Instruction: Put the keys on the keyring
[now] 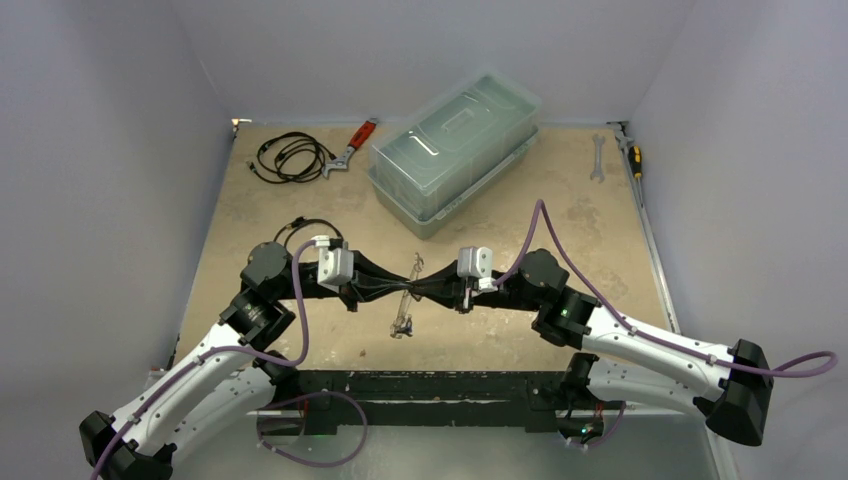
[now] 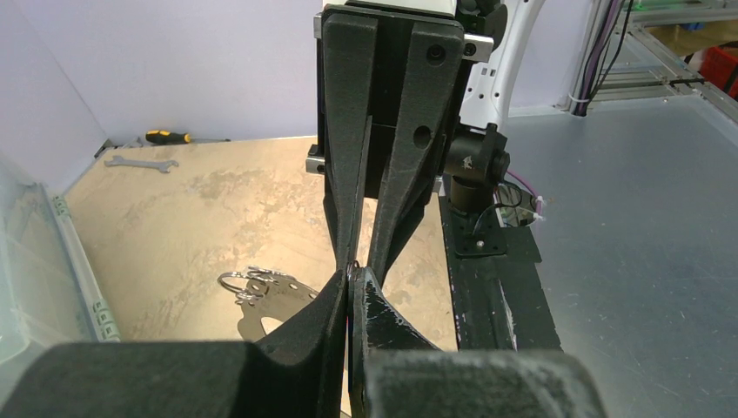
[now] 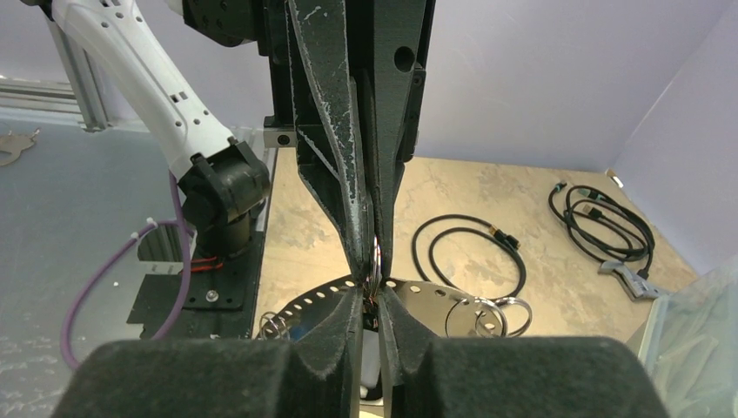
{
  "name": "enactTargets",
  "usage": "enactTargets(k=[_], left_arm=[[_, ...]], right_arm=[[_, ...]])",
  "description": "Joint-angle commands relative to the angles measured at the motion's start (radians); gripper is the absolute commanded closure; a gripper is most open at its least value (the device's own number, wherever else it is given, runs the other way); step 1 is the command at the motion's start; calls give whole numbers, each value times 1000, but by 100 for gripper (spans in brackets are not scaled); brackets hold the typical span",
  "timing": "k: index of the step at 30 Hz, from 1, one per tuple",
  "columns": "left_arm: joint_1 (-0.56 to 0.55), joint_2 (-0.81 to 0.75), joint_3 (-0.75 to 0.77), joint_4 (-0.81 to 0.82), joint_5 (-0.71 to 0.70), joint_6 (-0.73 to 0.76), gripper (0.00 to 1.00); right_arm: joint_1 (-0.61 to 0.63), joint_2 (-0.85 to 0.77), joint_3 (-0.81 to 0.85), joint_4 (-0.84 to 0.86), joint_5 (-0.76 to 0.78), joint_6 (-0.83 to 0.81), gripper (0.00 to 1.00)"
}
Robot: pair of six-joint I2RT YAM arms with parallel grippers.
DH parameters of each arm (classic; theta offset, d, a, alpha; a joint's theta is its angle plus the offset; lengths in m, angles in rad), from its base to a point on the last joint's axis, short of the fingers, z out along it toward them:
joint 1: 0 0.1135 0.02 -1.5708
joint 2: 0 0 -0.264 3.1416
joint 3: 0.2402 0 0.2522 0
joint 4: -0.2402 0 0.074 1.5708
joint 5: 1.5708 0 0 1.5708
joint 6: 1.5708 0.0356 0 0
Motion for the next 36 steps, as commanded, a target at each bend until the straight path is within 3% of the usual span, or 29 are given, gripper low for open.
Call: enactTargets(k=[1, 5, 13, 20, 22, 31, 36], left_arm=[[1, -12, 6, 60, 24, -7, 100], [0, -10, 8, 58, 34, -6, 100], [0, -10, 34, -22, 41, 51, 99], [1, -7, 68, -87, 33, 95, 55], [1, -7, 106, -145, 26, 132, 47], [1, 42, 314, -568, -17, 370, 47], [-7, 109, 361, -663, 4, 446, 51]], right_arm=[[-2, 4, 48, 44, 22, 4, 91], [-2, 4, 49, 42, 22, 4, 100], [-2, 3, 61, -5, 24, -11, 100], [-2, -2, 87, -138, 81, -53, 100], [-2, -5, 89, -162, 81, -57, 100], [0, 5, 137, -277, 87, -73, 100], [2, 9, 156, -311, 75, -72, 100]])
